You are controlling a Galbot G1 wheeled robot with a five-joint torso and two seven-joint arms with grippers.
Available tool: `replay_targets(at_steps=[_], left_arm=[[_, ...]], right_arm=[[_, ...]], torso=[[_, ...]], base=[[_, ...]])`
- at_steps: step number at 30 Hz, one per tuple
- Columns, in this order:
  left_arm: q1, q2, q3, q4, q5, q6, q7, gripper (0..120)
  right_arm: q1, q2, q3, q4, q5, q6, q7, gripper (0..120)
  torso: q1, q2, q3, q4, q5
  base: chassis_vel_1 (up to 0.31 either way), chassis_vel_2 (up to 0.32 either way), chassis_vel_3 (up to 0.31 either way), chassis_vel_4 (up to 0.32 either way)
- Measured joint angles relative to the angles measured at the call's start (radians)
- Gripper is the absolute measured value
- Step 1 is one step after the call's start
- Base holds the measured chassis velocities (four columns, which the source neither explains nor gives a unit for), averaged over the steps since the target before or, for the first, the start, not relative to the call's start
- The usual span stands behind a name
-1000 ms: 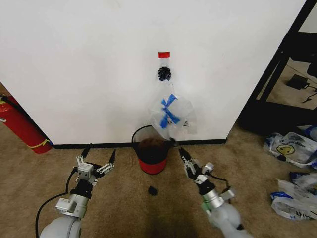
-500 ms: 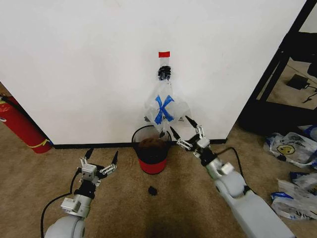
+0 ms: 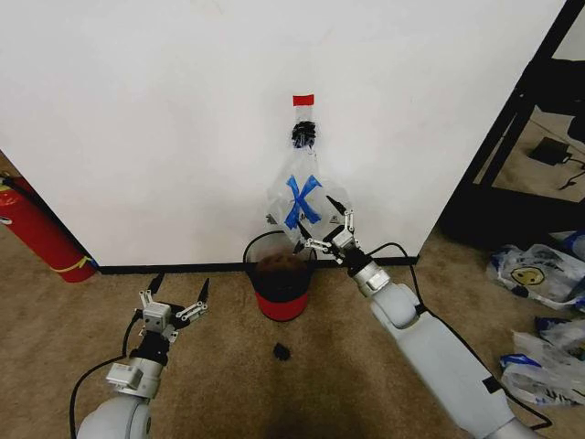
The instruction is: Pick up the garbage bag from the wall and place it over the trash bin.
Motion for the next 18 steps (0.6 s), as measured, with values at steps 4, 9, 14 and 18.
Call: replay_targets(at_steps=[4, 9, 14, 18], left_arm=[[-0.017, -0.004, 0.01, 0.012, 0.003, 0.0, 0.0, 100], [-0.032, -0.004, 0.016, 0.02, 0.005, 0.002, 0.001, 100], [-0.047, 0.0, 0.024, 0.032, 0.005, 0.004, 0.002, 100], [-0.063, 0.018, 0.034, 0.037, -0.005, 0.001, 0.003, 100]], right_arm=[[-0.004, -0.016, 0.011, 0.008, 0.008, -0.028, -0.008, 55], [-0.014, -0.029, 0.024, 0.026, 0.03, -0.042, -0.009, 43], [-0.046, -0.042, 0.04, 0.073, 0.126, -0.061, -0.002, 23], [-0.081, -0.045, 0.058, 0.112, 0.234, -0.066, 0.005, 7]], torso=[[0.0, 0.0, 0.0, 0.0002, 0.0], [0.0, 0.0, 0.0, 0.0001, 0.0001], [0.0, 0.0, 0.0, 0.0003, 0.0001], [0.0, 0.0, 0.0, 0.0004, 0.0001]], base=[[0.0, 0.0, 0.0, 0.0], [0.0, 0.0, 0.0, 0.0], [0.0, 0.0, 0.0, 0.0], [0.0, 0.0, 0.0, 0.0]])
